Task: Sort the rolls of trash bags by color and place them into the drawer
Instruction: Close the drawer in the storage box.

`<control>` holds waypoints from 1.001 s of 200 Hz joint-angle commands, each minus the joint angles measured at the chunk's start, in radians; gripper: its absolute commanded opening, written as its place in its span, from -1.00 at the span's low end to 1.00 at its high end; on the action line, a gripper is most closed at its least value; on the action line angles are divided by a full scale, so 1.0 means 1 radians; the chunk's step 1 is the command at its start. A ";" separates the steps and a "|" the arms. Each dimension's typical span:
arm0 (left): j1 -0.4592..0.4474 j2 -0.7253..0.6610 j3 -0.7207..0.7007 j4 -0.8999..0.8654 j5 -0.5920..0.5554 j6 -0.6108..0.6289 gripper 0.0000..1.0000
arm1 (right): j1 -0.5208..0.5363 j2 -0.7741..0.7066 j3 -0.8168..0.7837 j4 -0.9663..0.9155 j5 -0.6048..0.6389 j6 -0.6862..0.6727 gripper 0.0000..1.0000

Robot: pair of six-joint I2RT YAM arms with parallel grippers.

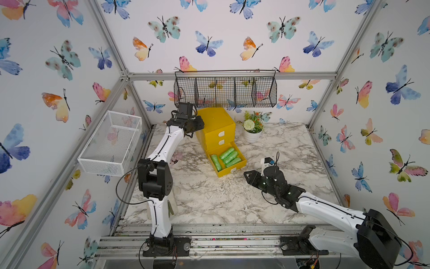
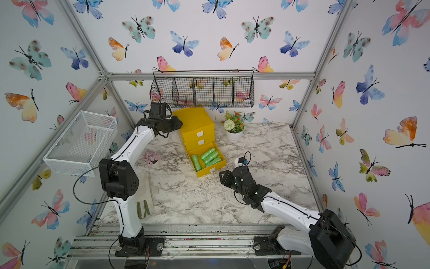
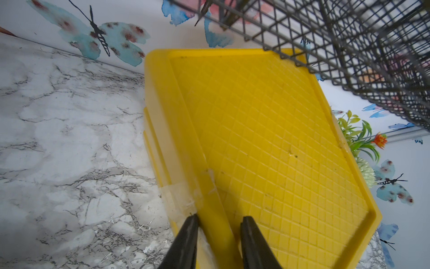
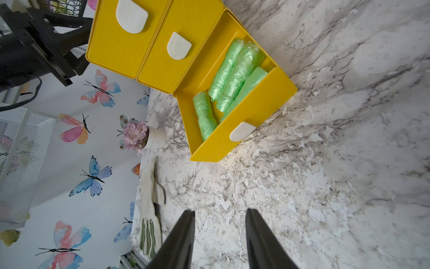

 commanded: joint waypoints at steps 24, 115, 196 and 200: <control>-0.007 -0.005 -0.047 -0.070 0.061 0.020 -0.51 | 0.006 0.135 0.000 0.168 -0.033 0.108 -0.19; -0.007 -0.005 -0.070 -0.070 0.090 0.016 -0.58 | 0.006 0.371 0.024 0.328 -0.042 0.180 -0.23; -0.007 -0.005 -0.071 -0.074 0.115 0.006 -0.58 | 0.006 0.615 0.104 0.484 -0.105 0.242 -0.25; -0.007 -0.005 -0.073 -0.073 0.116 0.007 -0.58 | 0.006 0.625 0.110 0.493 -0.105 0.245 -0.26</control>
